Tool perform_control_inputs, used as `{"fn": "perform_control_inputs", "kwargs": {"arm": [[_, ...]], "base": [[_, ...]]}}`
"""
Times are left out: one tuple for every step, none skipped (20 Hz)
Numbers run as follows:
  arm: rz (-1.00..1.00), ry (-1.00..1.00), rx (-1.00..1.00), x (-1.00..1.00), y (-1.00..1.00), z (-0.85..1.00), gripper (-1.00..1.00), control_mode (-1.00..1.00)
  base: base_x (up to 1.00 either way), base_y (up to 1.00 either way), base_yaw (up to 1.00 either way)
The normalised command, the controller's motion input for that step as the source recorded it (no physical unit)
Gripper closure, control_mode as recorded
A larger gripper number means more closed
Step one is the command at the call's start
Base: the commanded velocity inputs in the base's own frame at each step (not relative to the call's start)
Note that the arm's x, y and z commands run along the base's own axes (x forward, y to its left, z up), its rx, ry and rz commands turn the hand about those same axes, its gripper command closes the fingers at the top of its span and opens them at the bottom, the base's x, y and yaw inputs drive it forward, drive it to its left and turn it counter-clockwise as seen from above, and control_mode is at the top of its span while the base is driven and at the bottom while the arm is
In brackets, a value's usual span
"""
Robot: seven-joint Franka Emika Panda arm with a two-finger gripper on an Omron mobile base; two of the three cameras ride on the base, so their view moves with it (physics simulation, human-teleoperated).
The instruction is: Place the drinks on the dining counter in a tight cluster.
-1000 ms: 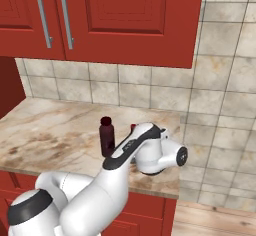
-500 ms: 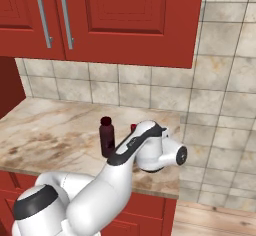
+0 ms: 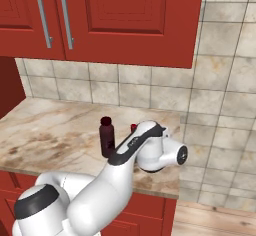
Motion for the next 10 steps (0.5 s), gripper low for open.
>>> {"fn": "perform_control_inputs", "kwargs": {"arm": [[0.00, 0.00, 0.00, 0.00, 0.24, -0.15, -1.00, -1.00], [0.00, 0.00, 0.00, 0.00, 0.13, -0.12, -1.00, -1.00], [0.00, 0.00, 0.00, 0.00, 0.14, -0.06, -1.00, -1.00], [0.00, 0.00, 0.00, 0.01, 0.09, -0.04, -1.00, -1.00], [0.00, 0.00, 0.00, 0.01, 0.07, -0.10, -1.00, -1.00], [0.00, 0.00, 0.00, 0.03, 0.04, -0.14, -1.00, -1.00], [0.00, 0.00, 0.00, 0.11, 0.00, -0.15, -1.00, -1.00], [0.00, 0.00, 0.00, 0.13, 0.00, -0.14, -1.00, -1.00], [-0.04, 0.00, 0.00, 0.14, 0.00, -0.14, -1.00, -1.00], [-0.06, 0.00, 0.00, 0.19, -0.08, -0.10, -1.00, -1.00]], "base": [[0.00, 0.00, 0.00], [0.00, 0.00, 0.00], [0.00, 0.00, 0.00], [0.00, 0.00, 0.00], [0.00, 0.00, 0.00], [0.00, 0.00, 0.00], [0.00, 0.00, 0.00], [0.00, 0.00, 0.00], [0.00, 0.00, 0.00], [0.00, 0.00, 0.00]]}}
